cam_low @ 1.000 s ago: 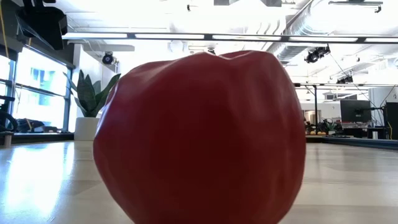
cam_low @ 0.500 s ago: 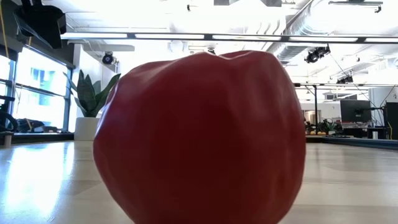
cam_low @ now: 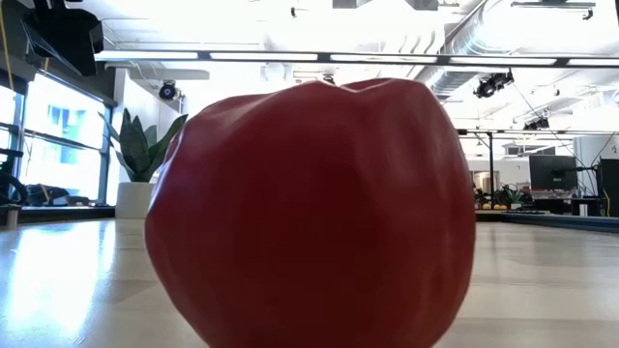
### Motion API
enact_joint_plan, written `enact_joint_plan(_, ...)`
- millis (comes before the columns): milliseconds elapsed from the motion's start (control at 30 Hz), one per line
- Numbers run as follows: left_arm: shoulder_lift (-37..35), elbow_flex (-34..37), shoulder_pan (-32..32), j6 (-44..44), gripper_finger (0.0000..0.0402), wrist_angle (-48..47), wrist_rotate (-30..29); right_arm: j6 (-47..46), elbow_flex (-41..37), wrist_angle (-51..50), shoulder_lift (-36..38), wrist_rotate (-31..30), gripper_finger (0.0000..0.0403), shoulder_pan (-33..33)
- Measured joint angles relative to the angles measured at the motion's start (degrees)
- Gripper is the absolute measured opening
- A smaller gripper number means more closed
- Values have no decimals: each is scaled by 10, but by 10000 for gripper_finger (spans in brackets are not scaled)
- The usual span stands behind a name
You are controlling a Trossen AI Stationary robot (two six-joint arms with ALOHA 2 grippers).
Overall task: Build produce basket
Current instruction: Put the top red tomato into the wire basket
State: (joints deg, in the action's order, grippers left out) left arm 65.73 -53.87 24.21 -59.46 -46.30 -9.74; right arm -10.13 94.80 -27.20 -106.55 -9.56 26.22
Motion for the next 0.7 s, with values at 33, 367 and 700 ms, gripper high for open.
enact_joint_plan(33, 0, 0, 0, 0, 353, 0, 0, 2, 0, -1, -4, 0, 310, 1)
enact_joint_plan(367, 0, 0, 0, 0, 353, 0, -1, -60, 0, -41, -43, 49, 310, 1)
enact_joint_plan(700, 0, 0, 0, 0, 353, 0, -1, -74, 0, -76, -81, 76, 310, 2)
